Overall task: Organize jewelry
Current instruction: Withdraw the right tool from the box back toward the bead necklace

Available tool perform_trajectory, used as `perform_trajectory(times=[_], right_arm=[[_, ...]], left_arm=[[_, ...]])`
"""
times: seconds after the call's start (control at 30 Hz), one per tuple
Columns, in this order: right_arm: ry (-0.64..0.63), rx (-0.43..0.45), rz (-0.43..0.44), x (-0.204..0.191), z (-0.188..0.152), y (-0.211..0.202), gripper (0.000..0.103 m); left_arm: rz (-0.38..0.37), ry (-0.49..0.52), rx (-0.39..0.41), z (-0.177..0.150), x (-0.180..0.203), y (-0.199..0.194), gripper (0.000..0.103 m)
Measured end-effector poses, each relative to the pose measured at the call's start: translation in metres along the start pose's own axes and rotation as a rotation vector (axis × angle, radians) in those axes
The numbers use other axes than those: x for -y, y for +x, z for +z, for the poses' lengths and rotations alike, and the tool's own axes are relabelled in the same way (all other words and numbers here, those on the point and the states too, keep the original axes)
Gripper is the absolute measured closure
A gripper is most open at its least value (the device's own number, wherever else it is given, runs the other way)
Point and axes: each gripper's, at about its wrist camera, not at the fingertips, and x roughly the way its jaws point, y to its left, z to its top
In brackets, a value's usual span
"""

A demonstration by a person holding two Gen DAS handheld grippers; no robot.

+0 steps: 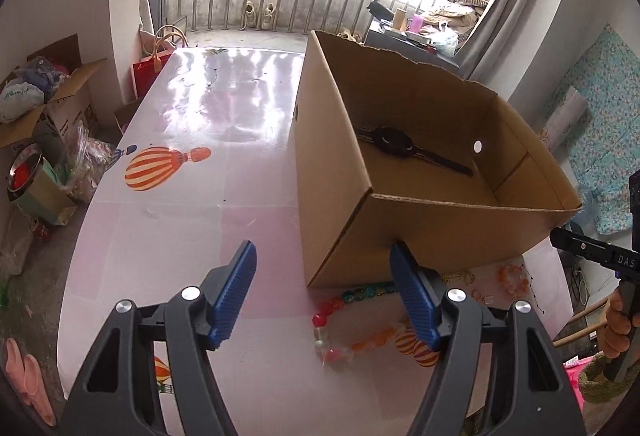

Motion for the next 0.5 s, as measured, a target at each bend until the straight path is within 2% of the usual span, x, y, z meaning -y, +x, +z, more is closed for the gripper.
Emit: perform_trajectory(times=[0.17,0.3,0.43,0.5], right_arm=[[0.032,0.052,0.010,0.009,0.018,0.008,0.067],[-0.011,0.086,-0.077,-0.002,0.022,0.011,0.066],[-0.154,0.101,-0.080,-0.037,-0.008,-0.003,0.063],[-0.213,0.089,-0.094,-0.052,-0.032,-0.005,0.053]], left_arm=[[-0.004,-0.013,0.027,0.017,-0.003,0.014,0.036],[0.049,0.012,0.064,0.024,0.000,0.011,0.036],[0.017,0.071,0.070,0.005,0.009,-0.011,0.036],[0.029,0.116,0.041,-0.016,0.015,-0.017,0.035]])
